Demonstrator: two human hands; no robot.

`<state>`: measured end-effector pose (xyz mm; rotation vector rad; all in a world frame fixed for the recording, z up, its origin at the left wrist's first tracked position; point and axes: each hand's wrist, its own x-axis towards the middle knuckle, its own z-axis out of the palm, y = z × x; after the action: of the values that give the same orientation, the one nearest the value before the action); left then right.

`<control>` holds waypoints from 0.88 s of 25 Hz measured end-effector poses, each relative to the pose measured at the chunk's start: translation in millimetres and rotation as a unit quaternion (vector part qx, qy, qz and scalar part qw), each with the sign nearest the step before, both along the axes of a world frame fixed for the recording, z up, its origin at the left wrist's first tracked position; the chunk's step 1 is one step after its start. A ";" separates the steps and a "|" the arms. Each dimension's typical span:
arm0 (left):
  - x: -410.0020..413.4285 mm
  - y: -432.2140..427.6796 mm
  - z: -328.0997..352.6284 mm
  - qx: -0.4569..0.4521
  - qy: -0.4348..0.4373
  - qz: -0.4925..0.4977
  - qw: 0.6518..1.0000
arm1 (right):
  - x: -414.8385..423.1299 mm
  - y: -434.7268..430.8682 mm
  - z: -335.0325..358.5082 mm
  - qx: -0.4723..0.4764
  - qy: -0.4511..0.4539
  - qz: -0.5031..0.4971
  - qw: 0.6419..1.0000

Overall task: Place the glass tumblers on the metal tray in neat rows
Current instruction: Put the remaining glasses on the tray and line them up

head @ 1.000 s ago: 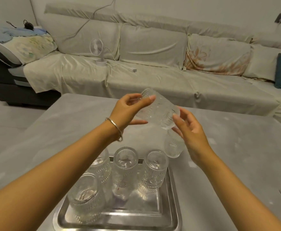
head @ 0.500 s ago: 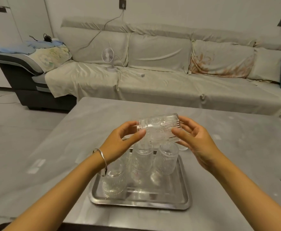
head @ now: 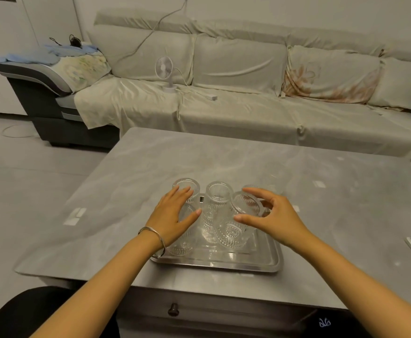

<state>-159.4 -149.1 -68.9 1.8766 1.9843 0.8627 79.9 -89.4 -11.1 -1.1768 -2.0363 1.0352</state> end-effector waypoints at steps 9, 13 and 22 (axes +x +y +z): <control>-0.1 0.7 -4.8 0.016 -0.020 0.006 1.000 | -24.5 -4.9 -35.5 -0.020 0.006 -0.003 1.000; -0.4 1.4 -6.0 0.016 -0.024 0.009 1.000 | -32.5 -6.3 -42.9 -0.016 0.001 0.007 1.000; 0.2 1.3 -5.7 0.017 -0.021 0.010 1.000 | -40.9 -10.1 -47.2 0.006 -0.008 0.018 1.000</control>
<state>-159.2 -147.8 -74.6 1.8451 1.9786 0.9391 39.0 -99.5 -58.4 -1.1495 -2.0790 1.0314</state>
